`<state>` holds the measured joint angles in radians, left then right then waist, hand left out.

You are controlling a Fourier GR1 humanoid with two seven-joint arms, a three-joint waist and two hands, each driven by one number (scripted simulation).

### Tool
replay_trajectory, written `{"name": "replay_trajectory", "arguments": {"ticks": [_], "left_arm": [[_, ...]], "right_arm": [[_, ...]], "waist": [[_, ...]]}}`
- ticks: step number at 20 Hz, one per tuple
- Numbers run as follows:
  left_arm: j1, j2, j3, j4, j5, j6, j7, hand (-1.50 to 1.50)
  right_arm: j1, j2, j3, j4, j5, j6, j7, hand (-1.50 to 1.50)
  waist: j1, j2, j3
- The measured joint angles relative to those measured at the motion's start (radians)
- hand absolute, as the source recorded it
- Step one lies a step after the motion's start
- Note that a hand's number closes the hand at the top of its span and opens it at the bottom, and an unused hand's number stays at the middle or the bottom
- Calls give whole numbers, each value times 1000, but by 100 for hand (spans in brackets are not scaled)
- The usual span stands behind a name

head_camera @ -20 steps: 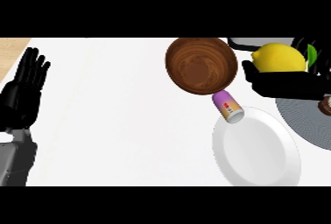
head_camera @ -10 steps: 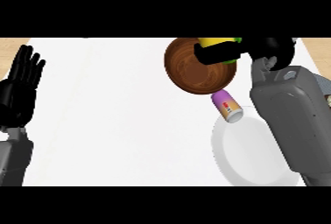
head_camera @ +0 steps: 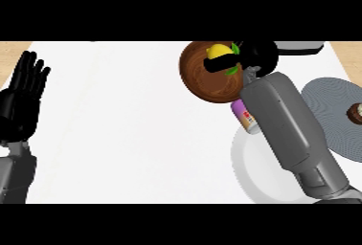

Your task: Pick the lemon from the plate and place it in the bowl

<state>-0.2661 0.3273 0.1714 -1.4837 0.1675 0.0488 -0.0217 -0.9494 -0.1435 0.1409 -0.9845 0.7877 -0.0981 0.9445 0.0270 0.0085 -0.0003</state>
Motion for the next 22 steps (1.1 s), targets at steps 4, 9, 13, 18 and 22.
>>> {"name": "replay_trajectory", "arguments": {"ticks": [4,9,13,18,22], "left_arm": [[-5,-5,2,1,-3,3,-2,0],[0,-13,-2,5,-10,2,-13,0],[11,-12,1,-13,-11,3,-4,0],[12,-1,17,-9,-1,-6,7,0],[22,0,29,-5,-4,-2,6,0]], "right_arm": [[6,53,-68,128,-13,-154,-70,-150],[20,98,-143,190,-67,-357,-224,-150],[32,86,-197,207,-81,-517,-349,-150],[47,55,-249,181,-86,-656,-407,-150],[147,18,-278,60,-114,-690,-420,-150]], "waist": [[2,3,1],[2,4,1],[1,2,1],[-14,-4,1],[-31,-10,0]]}}
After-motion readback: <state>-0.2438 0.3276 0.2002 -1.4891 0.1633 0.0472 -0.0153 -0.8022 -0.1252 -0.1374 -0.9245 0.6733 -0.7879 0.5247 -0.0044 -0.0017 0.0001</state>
